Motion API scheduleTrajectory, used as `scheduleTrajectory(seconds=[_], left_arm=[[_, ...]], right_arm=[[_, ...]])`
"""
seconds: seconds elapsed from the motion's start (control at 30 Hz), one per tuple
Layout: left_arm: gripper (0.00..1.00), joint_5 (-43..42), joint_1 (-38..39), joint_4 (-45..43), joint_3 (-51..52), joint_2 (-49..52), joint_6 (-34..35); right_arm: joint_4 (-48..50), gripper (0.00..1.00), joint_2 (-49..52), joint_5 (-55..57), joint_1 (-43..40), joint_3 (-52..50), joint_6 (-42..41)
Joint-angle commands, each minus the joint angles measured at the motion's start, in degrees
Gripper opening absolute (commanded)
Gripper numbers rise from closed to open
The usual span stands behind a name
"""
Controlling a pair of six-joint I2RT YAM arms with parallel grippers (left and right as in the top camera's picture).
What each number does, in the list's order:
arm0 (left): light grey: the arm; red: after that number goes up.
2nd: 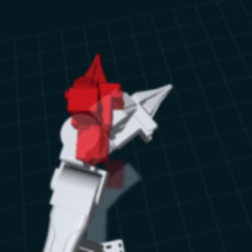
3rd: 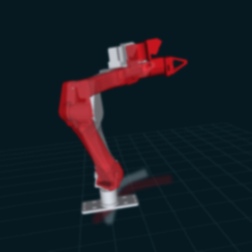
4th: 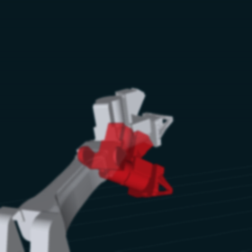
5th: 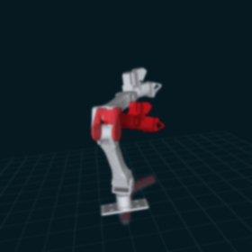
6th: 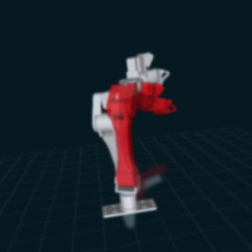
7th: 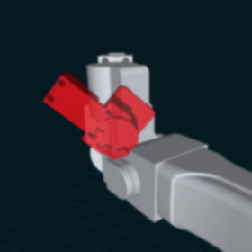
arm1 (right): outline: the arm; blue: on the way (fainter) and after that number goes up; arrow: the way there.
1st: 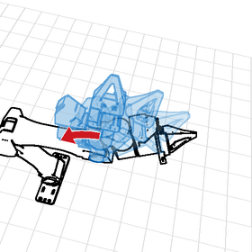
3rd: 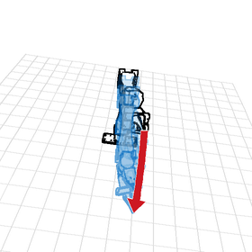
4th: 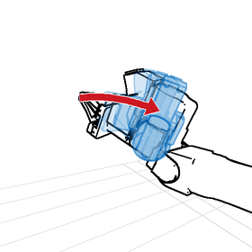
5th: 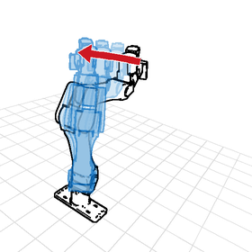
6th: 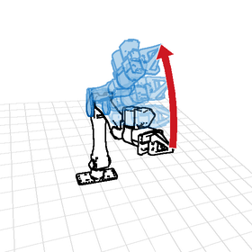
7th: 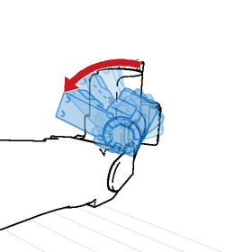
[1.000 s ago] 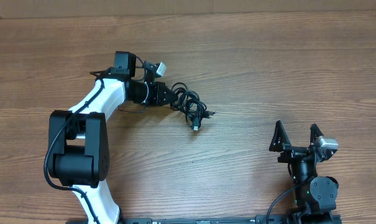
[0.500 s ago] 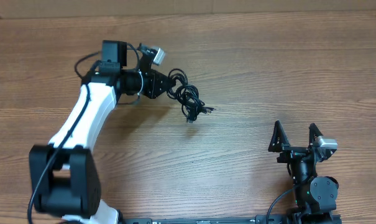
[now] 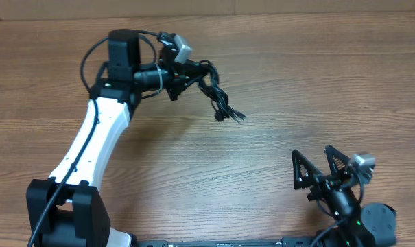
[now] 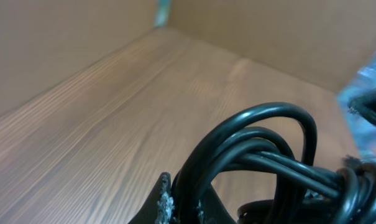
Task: Untangle cables
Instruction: 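Bring the right gripper to the hanging cables below the left gripper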
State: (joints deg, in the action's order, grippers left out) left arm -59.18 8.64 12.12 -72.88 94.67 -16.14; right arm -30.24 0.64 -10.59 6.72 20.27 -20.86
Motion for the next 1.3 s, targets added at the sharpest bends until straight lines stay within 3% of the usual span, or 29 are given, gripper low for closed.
scheduleTrajectory(seconds=[0.0,0.23,0.5,0.7,0.83,0.93,1.07,1.27], left_arm=[[0.04,-7.8,5.6,-4.0,-0.5,-1.8,-1.2],[0.04,-7.7,13.2,-11.0,-0.5,-1.8,-1.2],[0.04,-6.3,16.6,-15.0,-0.5,-1.8,4.3],[0.04,-6.9,17.7,-15.4,-0.5,-1.8,7.7],[0.04,-6.9,20.1,-15.4,-0.5,-1.8,8.0],[0.04,-6.6,21.9,-15.6,-0.5,-1.8,8.0],[0.04,-2.9,23.8,-15.8,-0.5,-1.8,8.0],[0.04,-1.6,23.5,-15.8,-0.5,-1.8,8.8]], right_arm=[[-7.3,1.0,0.7,-4.9,-0.3,9.0,-0.8],[-14.6,1.0,6.3,-7.6,-0.3,18.6,-3.4],[-26.1,1.0,25.3,-8.7,-0.3,33.9,-3.3],[-21.3,1.0,34.2,-11.0,-0.3,35.0,-5.0],[-17.0,1.0,38.9,-21.6,-0.3,35.0,-5.2],[-16.4,0.89,41.4,-27.5,-0.3,35.0,0.3],[-16.9,0.57,44.3,-33.3,-0.3,35.0,6.4],[-16.8,0.45,44.8,-33.7,-0.3,35.0,7.9]])
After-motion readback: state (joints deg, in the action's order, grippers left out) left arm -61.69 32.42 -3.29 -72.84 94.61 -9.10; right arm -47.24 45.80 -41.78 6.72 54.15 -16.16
